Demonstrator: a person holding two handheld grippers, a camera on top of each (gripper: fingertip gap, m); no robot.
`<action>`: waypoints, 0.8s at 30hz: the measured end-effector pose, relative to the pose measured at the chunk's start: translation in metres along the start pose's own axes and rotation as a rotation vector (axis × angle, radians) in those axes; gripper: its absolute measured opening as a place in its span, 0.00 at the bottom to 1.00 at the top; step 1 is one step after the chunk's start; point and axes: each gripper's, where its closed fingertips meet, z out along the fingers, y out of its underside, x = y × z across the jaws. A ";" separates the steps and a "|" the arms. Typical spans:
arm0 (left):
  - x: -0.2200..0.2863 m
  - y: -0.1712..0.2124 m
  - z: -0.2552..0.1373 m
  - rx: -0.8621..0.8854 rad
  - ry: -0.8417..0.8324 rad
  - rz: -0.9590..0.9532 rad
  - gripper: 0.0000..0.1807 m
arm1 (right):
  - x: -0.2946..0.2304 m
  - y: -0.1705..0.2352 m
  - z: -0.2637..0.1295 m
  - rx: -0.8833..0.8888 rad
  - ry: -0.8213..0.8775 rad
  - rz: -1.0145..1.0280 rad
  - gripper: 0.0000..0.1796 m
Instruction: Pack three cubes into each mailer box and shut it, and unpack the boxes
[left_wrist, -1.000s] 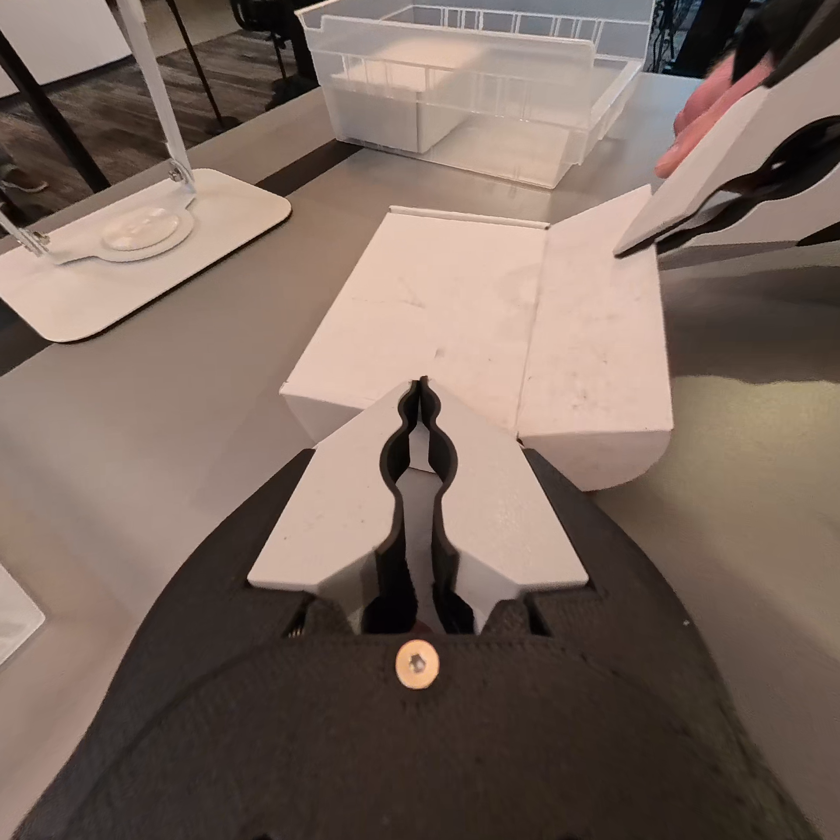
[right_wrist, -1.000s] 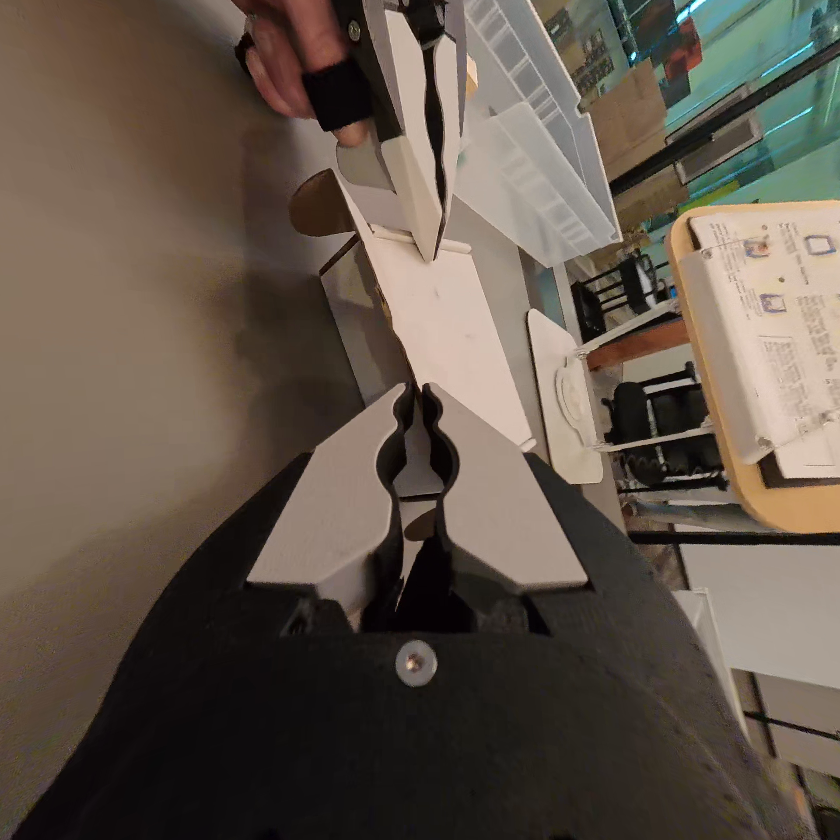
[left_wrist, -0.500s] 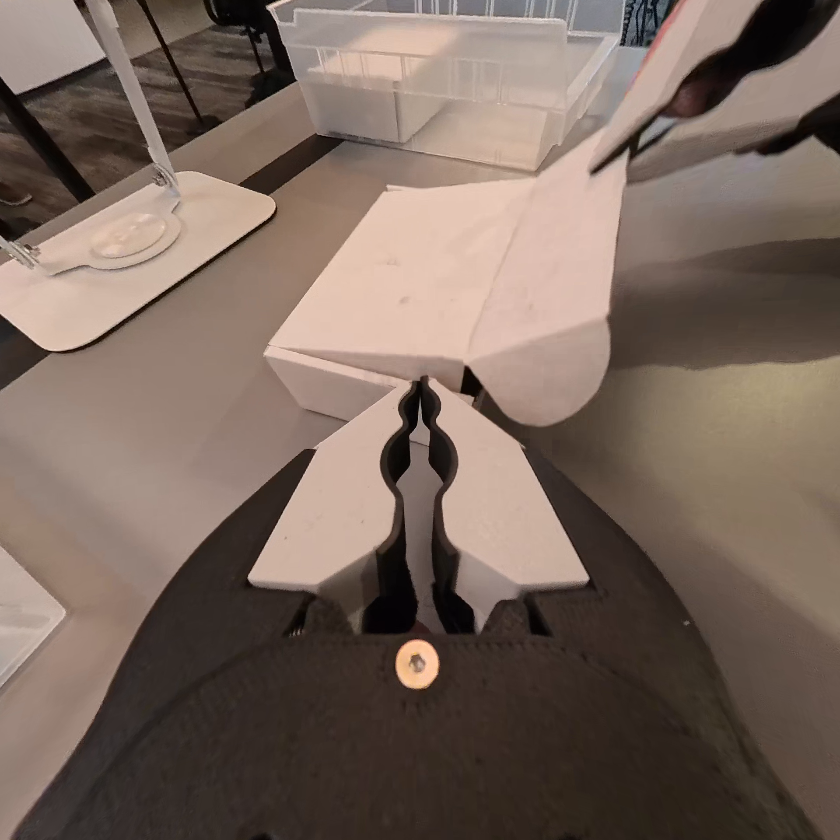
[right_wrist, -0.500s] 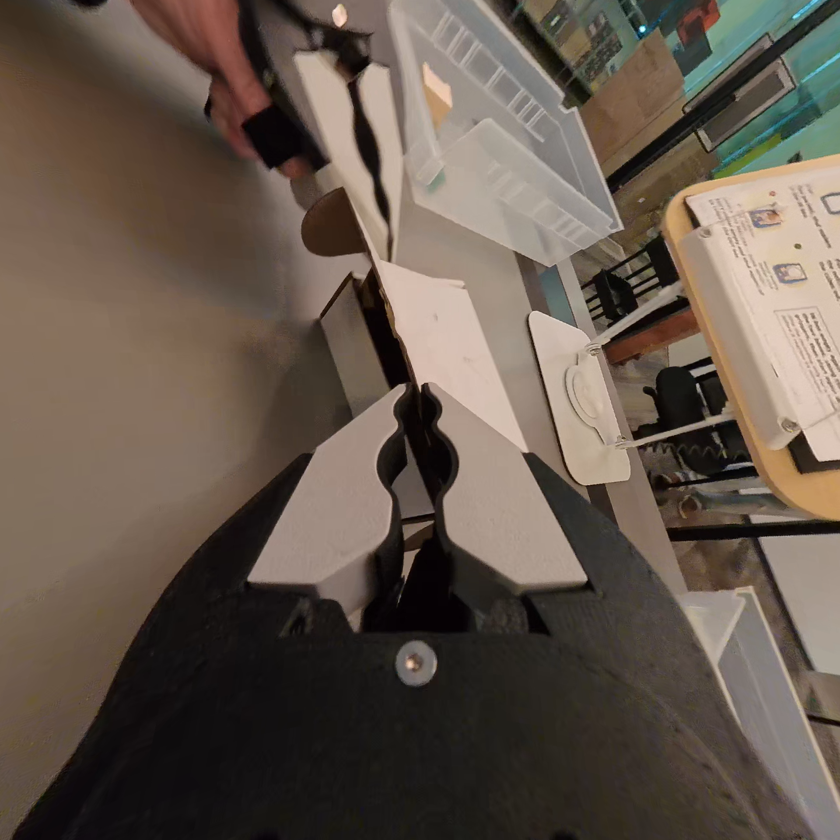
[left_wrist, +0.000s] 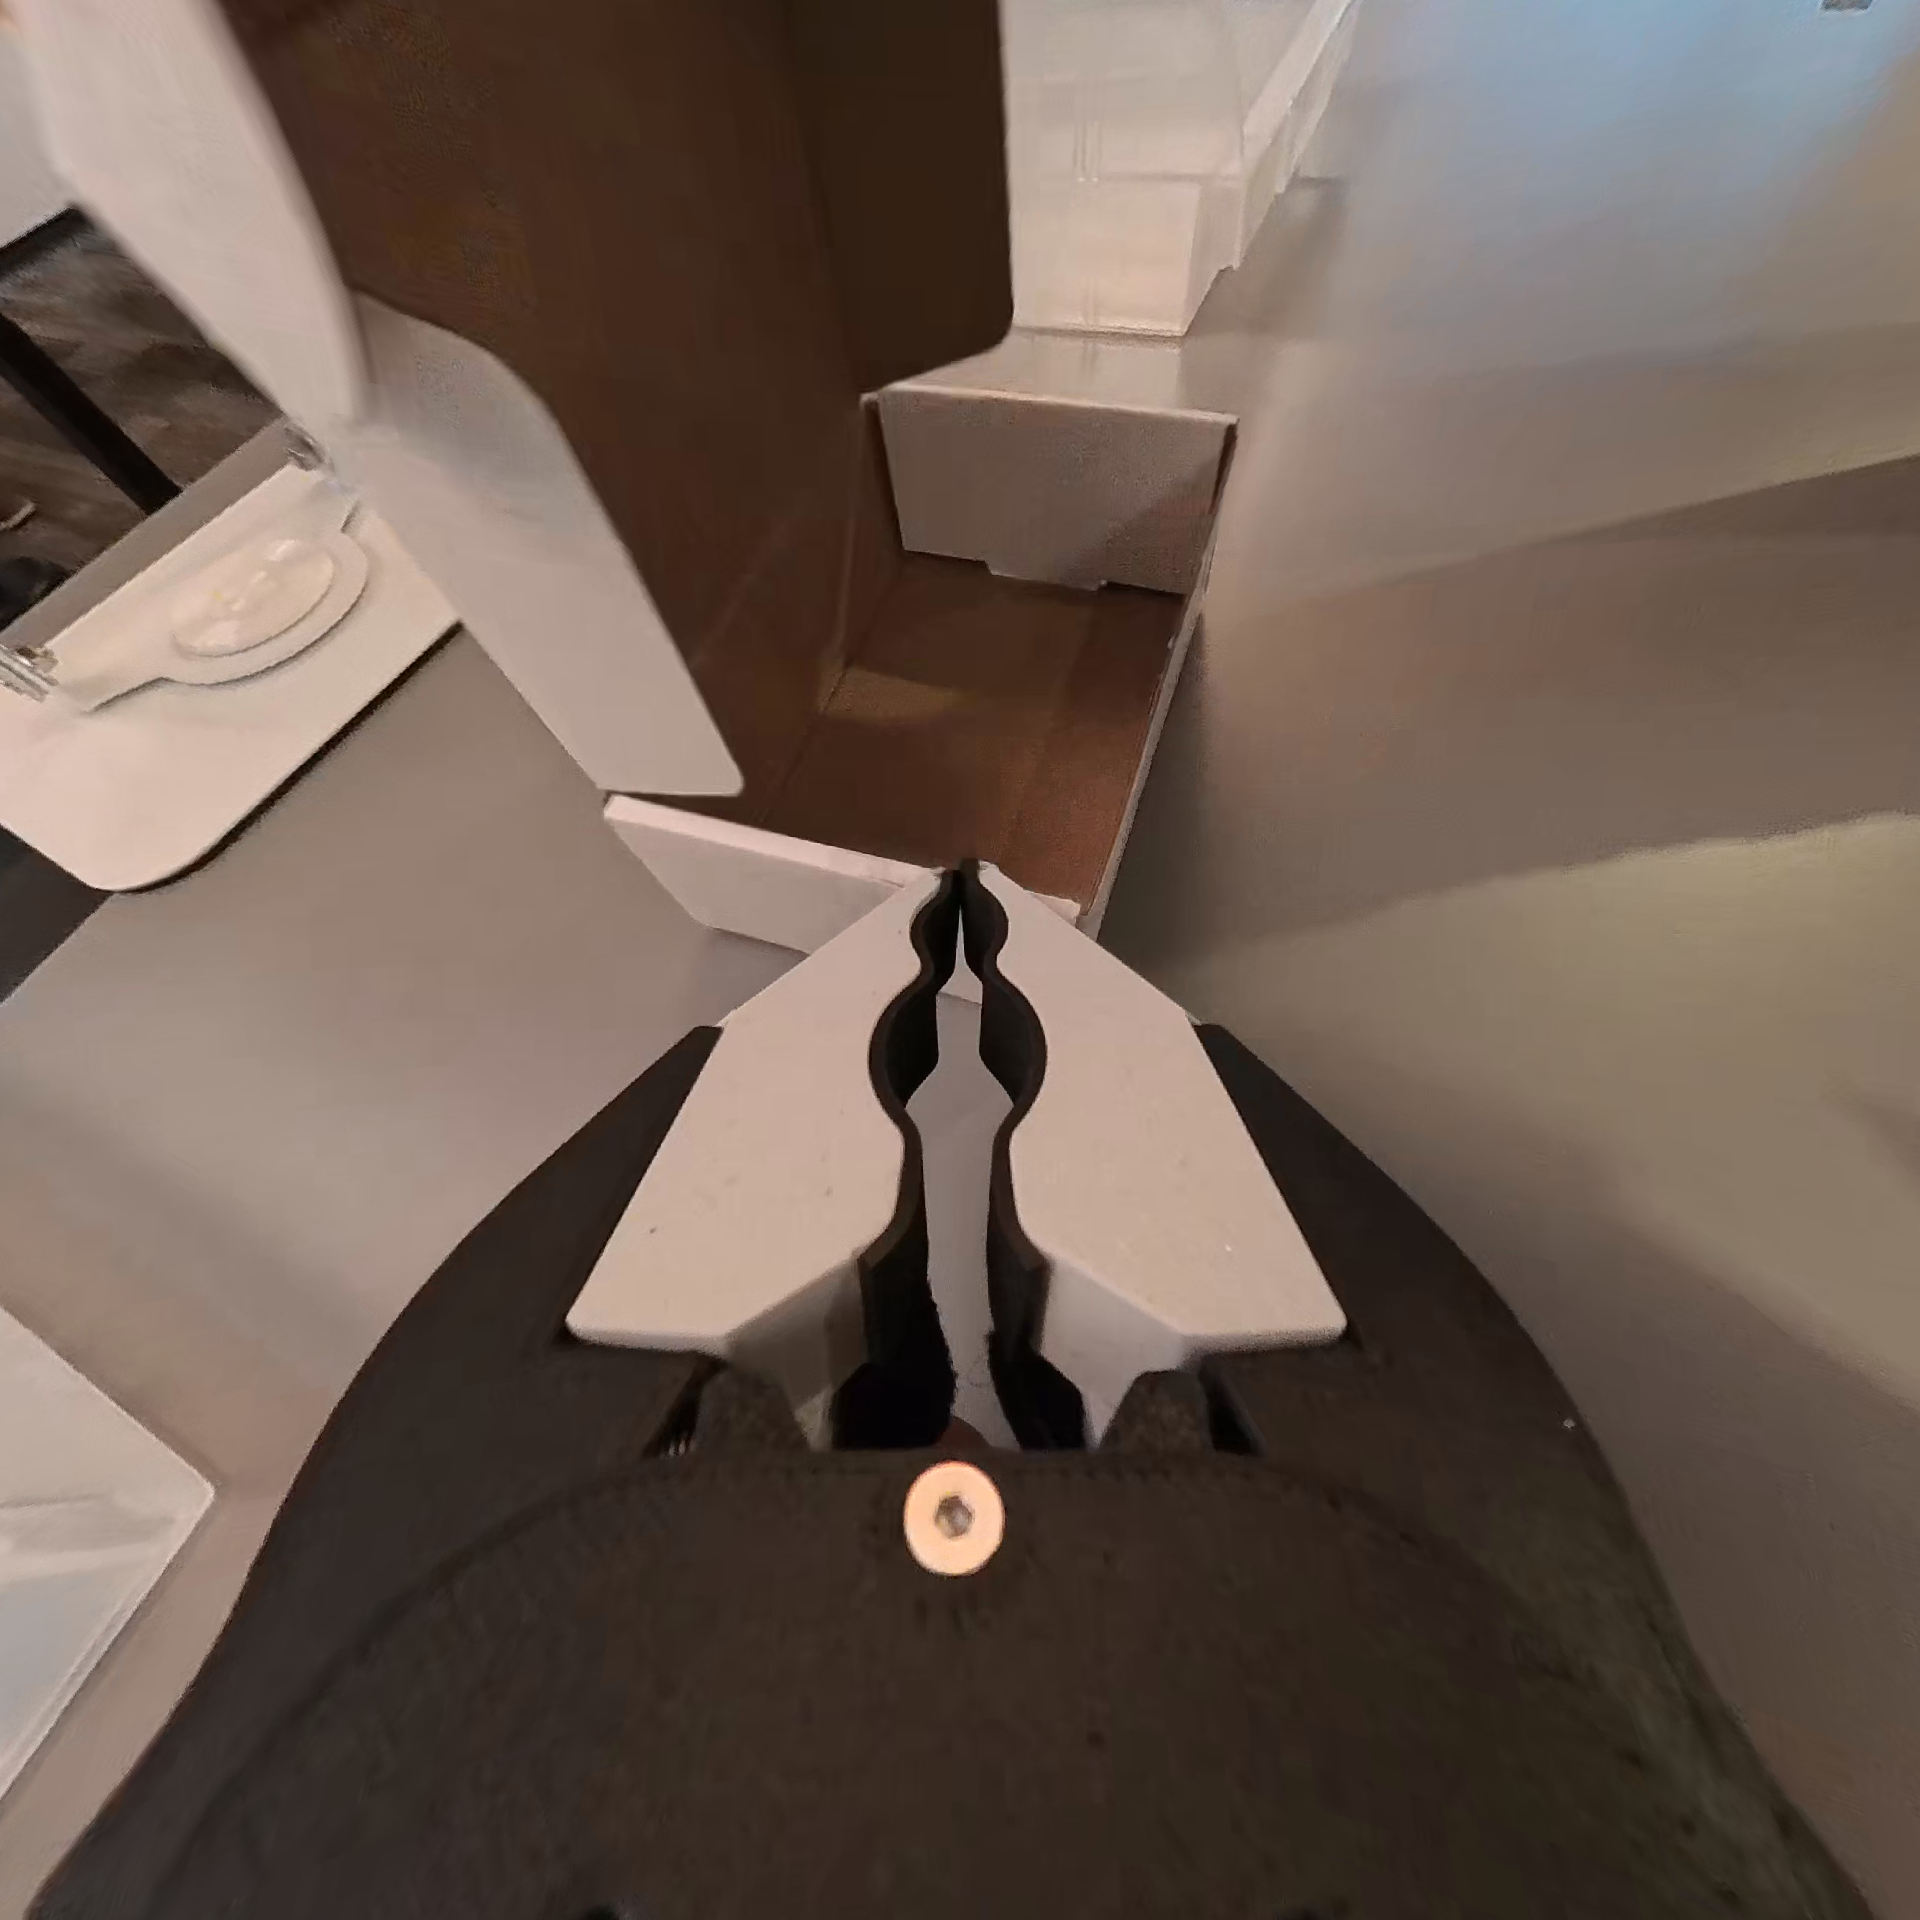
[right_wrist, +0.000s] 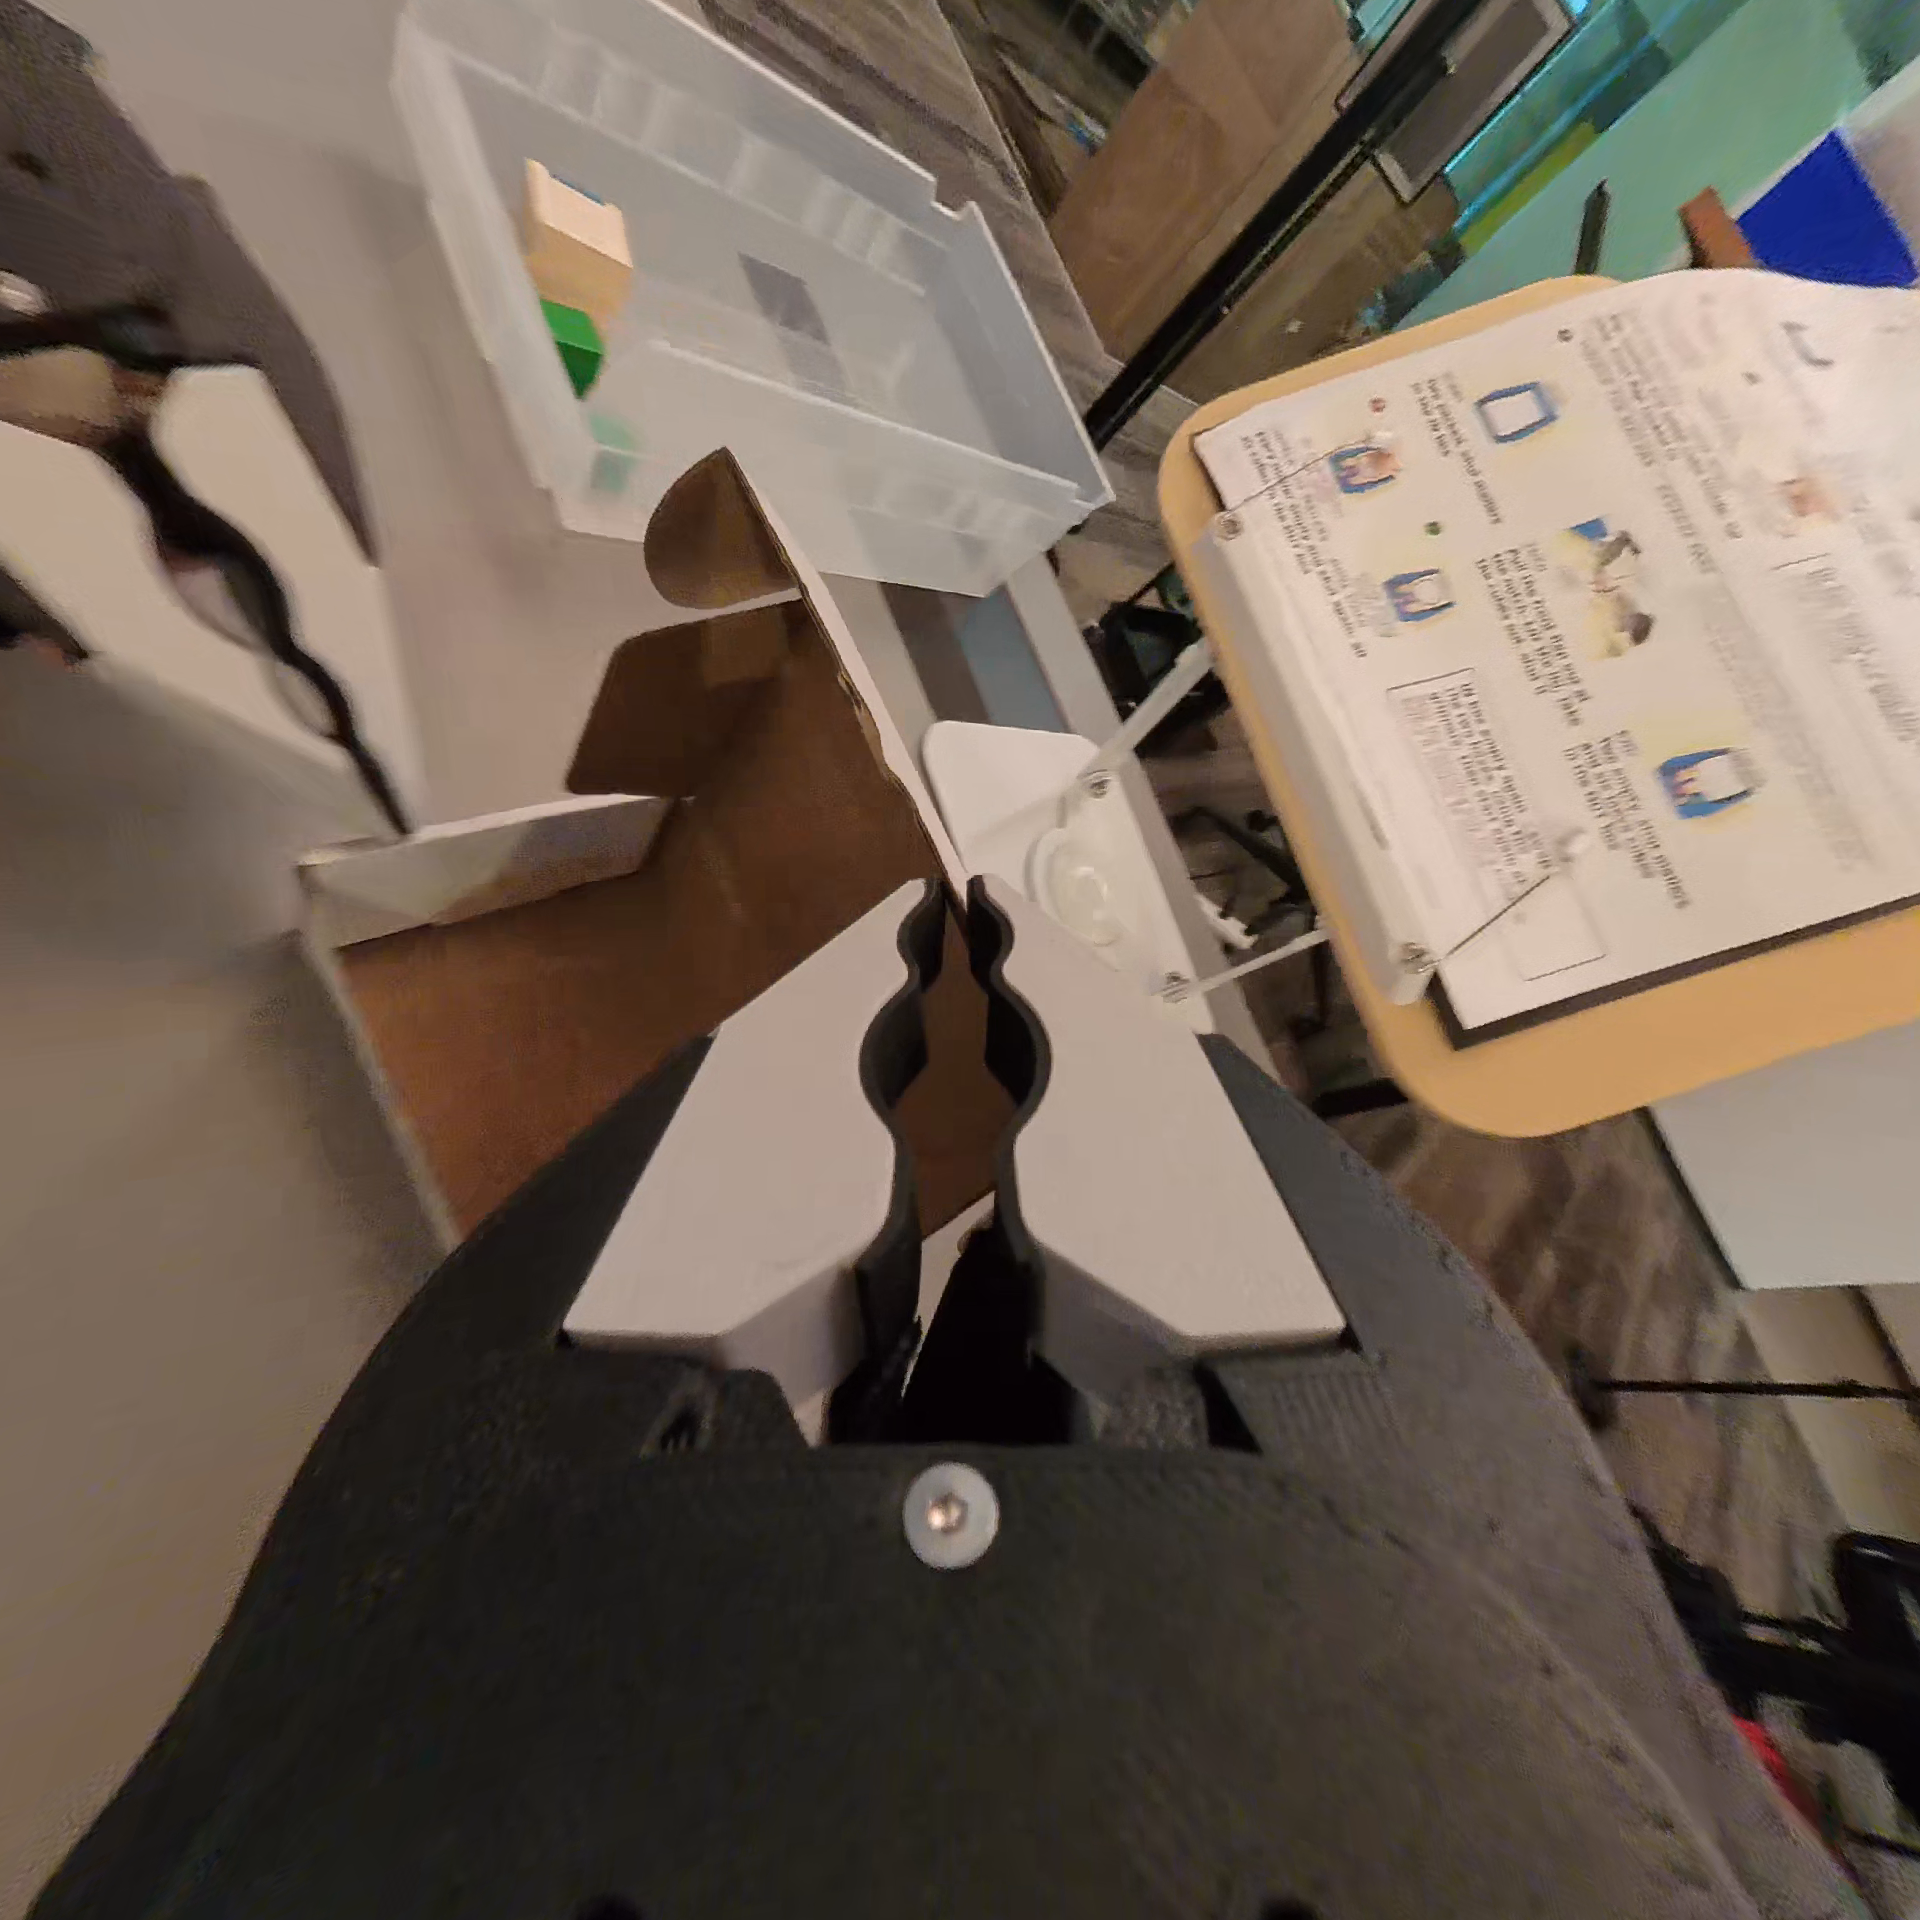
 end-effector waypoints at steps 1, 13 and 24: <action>0.000 0.000 0.000 -0.005 0.000 0.008 0.00 | 0.008 0.003 0.009 -0.025 0.016 -0.020 0.01; 0.006 -0.002 0.000 -0.004 0.016 0.039 0.00 | 0.020 0.099 0.101 -0.376 -0.055 0.066 0.01; 0.010 -0.002 -0.002 0.011 0.030 0.031 0.00 | -0.001 0.135 0.115 -0.454 -0.168 0.204 0.05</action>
